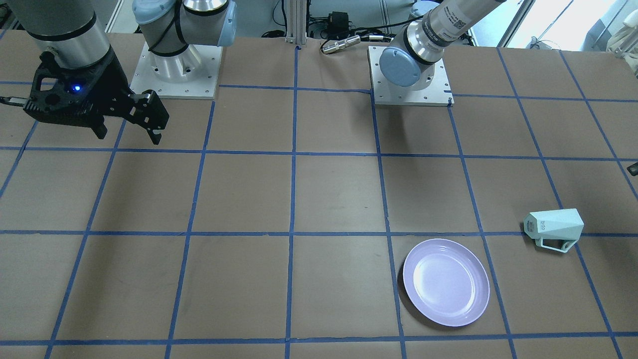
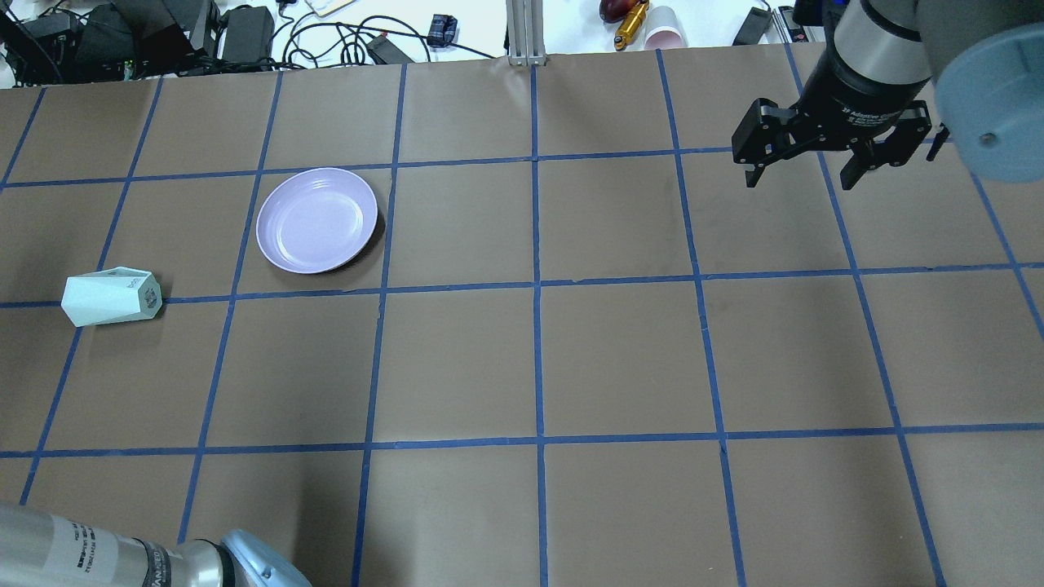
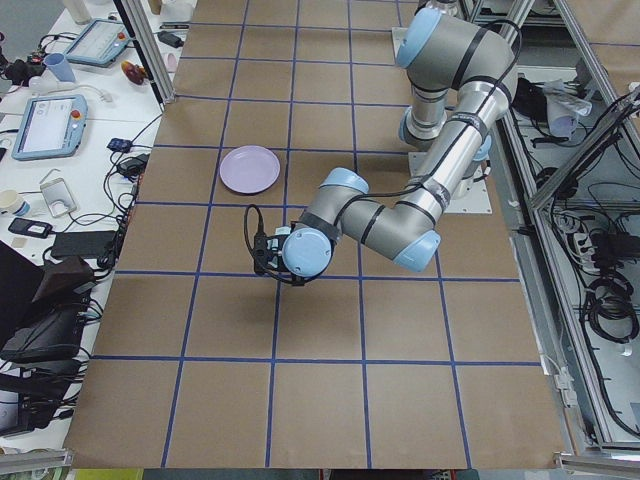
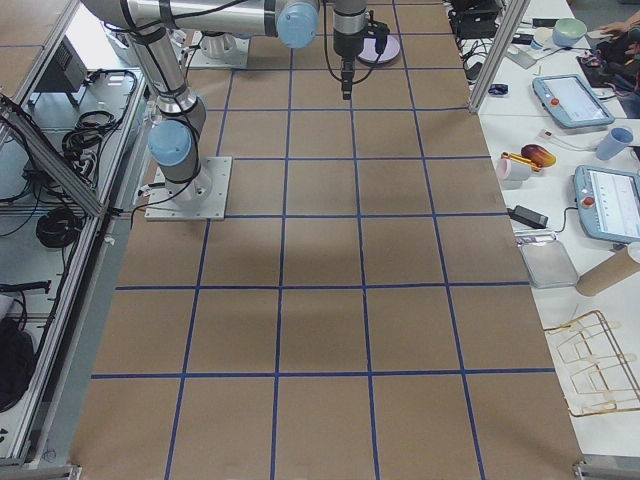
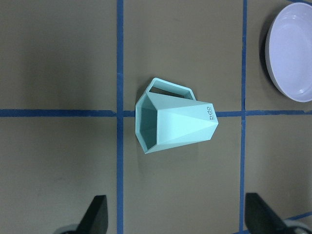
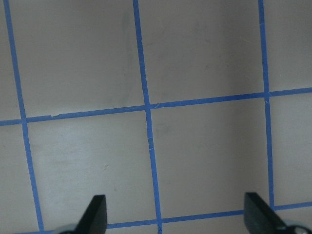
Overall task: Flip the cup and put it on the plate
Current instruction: 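Move the left gripper down and around toward the mint-green cup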
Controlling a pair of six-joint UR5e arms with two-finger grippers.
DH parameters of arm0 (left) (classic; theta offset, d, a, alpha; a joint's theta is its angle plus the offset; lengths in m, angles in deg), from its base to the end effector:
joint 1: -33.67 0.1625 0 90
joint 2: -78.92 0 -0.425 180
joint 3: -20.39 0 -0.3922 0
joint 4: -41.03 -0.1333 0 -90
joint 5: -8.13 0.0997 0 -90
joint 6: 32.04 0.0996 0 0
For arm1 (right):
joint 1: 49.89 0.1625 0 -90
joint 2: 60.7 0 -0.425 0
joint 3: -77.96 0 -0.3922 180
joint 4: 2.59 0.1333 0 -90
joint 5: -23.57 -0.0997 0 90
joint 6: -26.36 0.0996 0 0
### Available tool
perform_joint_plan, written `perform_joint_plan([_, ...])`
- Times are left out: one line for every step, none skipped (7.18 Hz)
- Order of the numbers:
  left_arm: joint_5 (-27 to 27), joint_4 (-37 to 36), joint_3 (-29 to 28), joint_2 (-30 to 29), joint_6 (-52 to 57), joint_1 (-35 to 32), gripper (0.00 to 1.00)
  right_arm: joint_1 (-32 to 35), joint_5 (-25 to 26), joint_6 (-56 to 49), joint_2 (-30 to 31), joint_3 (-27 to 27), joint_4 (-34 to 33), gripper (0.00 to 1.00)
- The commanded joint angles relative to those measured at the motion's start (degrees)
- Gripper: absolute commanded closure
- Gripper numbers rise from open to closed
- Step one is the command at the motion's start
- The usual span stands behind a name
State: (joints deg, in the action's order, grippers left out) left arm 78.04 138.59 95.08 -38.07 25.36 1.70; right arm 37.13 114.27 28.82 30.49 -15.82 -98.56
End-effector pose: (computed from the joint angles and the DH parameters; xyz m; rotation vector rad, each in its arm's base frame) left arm 0.4545 -0.4811 0.3406 0.0948 -2.6691 0.1581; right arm 0.1065 -0.4946 0.4761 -0.1490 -3.1242 0.0922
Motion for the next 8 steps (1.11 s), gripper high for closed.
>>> perform_joint_plan([-2.14, 2.02, -2.44, -4.37, 1.13, 0.86, 0.0, 0.0, 0.0, 0.0, 0.03, 0.0, 0.0, 0.0])
perform_joint_plan([-3.53, 2.02, -2.7, -6.04, 2.27, 1.12, 0.0, 0.0, 0.0, 0.0, 0.03, 0.0, 0.0, 0.0])
perform_joint_plan([-4.59, 2.19, -2.88, -7.1, 2.36, 1.12, 0.0, 0.0, 0.0, 0.0, 0.03, 0.0, 0.0, 0.0])
perform_joint_plan([-6.6, 2.19, -2.88, -8.94, 2.37, 1.12, 0.0, 0.0, 0.0, 0.0, -0.05, 0.0, 0.0, 0.0])
perform_joint_plan([-8.02, 2.37, -2.88, -10.35, 2.37, 1.12, 0.0, 0.0, 0.0, 0.0, 0.03, 0.0, 0.0, 0.0])
perform_joint_plan([-8.29, 2.46, -2.79, -11.15, 2.45, 0.95, 0.0, 0.0, 0.0, 0.0, -0.05, 0.0, 0.0, 0.0])
perform_joint_plan([-9.69, 2.72, -2.79, -12.81, 4.98, 0.94, 0.0, 0.0, 0.0, 0.0, 0.03, 0.0, 0.0, 0.0])
perform_joint_plan([-9.79, 3.07, -2.79, -13.61, 5.35, 0.94, 0.0, 0.0, 0.0, 0.0, 0.03, 0.0, 0.0, 0.0])
